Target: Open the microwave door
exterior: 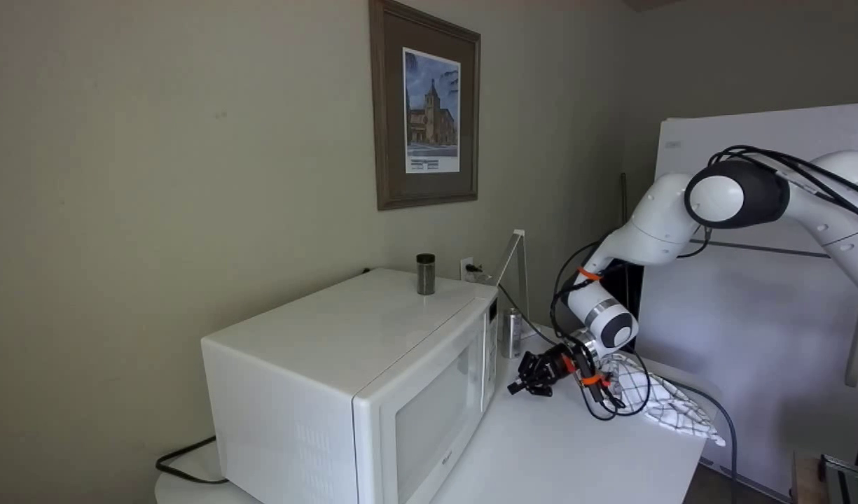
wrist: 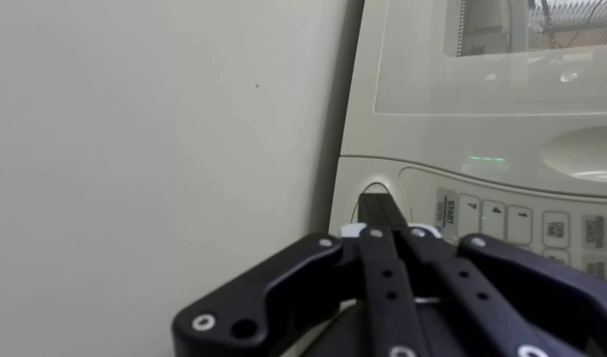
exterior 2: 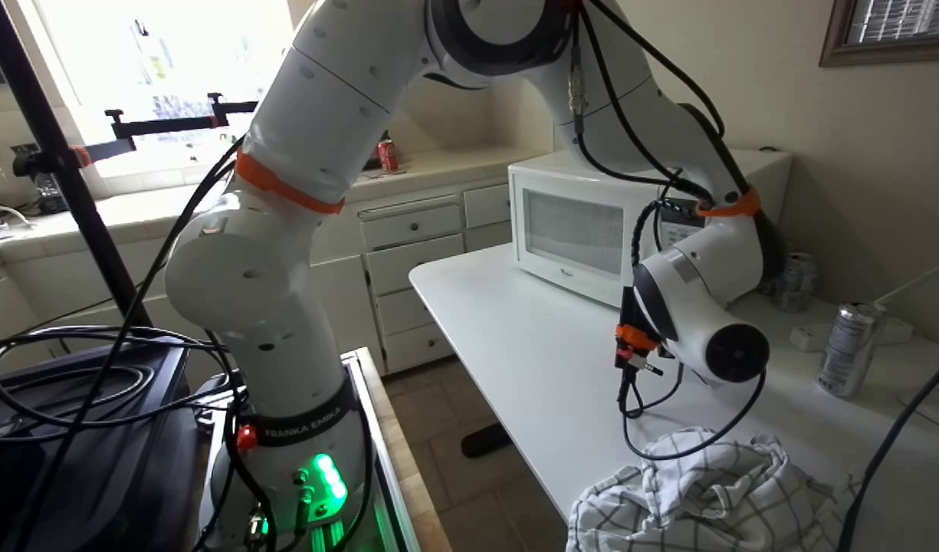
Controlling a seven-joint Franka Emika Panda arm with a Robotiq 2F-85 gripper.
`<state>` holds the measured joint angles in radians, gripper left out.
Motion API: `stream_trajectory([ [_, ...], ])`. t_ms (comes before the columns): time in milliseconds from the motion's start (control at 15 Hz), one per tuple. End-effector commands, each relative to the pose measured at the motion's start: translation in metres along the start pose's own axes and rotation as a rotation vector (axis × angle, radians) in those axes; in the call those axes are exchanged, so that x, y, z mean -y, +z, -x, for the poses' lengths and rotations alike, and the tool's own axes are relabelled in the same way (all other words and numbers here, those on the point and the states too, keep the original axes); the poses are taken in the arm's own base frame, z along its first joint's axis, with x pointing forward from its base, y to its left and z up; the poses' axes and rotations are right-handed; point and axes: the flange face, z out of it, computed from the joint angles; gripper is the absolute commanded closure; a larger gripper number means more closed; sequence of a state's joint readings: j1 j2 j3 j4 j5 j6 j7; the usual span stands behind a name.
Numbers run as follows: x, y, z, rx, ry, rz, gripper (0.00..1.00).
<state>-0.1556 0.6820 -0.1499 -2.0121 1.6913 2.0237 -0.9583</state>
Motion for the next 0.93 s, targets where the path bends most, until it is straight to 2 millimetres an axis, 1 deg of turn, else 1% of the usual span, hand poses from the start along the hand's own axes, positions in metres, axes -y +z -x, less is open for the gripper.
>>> stream_trajectory([
  [0, 0.003, 0.022, -0.012, -0.025, 0.055, -0.018, 1.0],
  [133, 0.004, 0.029, -0.014, -0.013, 0.063, -0.026, 1.0],
  [400, -0.002, 0.04, -0.02, -0.013, 0.061, -0.017, 1.0],
  [667, -0.004, 0.044, -0.026, -0.031, 0.054, -0.017, 1.0],
  [867, -0.004, 0.045, -0.027, -0.041, 0.059, -0.02, 1.0],
])
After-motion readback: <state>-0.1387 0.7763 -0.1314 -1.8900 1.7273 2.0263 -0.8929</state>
